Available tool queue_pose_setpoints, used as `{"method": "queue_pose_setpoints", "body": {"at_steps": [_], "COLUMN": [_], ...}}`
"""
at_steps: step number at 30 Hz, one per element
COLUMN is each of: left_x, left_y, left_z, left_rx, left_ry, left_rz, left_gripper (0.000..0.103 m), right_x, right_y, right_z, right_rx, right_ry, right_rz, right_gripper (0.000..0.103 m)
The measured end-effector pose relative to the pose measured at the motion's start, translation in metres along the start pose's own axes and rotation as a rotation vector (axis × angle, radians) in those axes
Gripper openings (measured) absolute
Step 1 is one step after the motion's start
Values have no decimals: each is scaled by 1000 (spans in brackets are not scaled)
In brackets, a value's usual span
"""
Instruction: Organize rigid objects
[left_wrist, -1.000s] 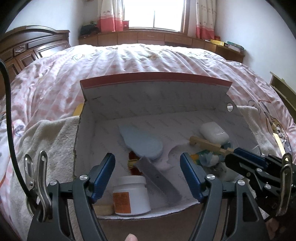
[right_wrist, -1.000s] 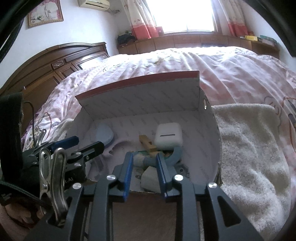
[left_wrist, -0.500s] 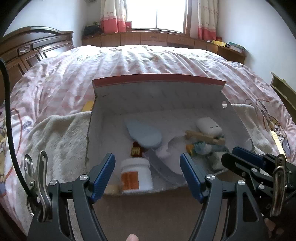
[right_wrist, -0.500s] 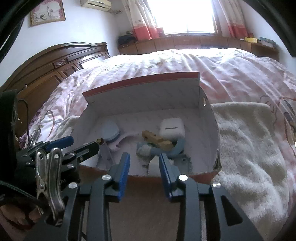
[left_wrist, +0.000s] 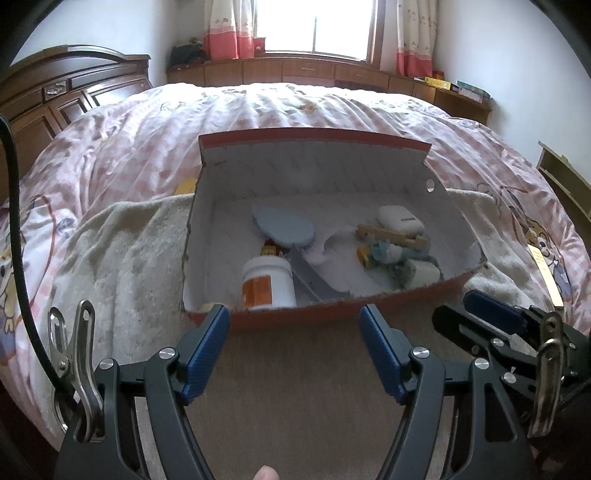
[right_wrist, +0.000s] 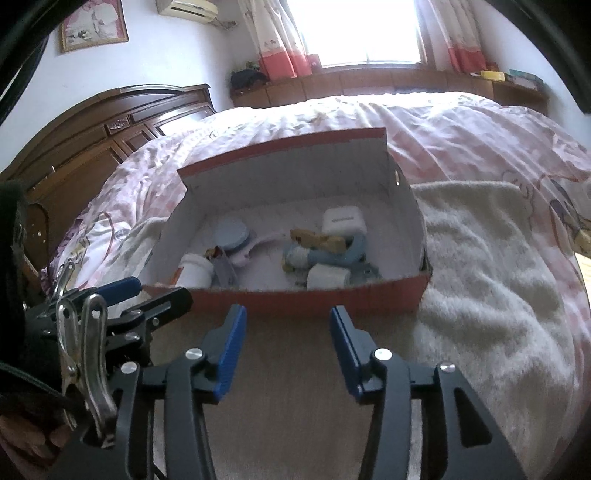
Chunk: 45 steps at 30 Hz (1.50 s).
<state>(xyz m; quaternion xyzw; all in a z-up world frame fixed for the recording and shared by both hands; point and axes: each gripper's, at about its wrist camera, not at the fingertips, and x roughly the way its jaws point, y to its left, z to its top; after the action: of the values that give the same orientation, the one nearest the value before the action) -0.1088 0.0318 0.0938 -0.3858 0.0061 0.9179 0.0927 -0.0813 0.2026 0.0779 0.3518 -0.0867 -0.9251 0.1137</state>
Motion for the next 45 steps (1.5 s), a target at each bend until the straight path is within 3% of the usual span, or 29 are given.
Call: {"method": "queue_pose_setpoints", "body": {"at_steps": [18,45], "left_x": [4,30], "left_y": [-1,-2], "left_z": [-39,-57], "left_rx": [-24,-43], "left_ry": [74,157], "left_rz": [18,29], "left_gripper": [74,74], "right_x": [1,22], "right_y": [1,-3], "right_z": [-38,-55], "right_rx": [0,0], "right_ry": [61,102], "right_rz": [-21,-40], "right_gripper": [50,53]}}
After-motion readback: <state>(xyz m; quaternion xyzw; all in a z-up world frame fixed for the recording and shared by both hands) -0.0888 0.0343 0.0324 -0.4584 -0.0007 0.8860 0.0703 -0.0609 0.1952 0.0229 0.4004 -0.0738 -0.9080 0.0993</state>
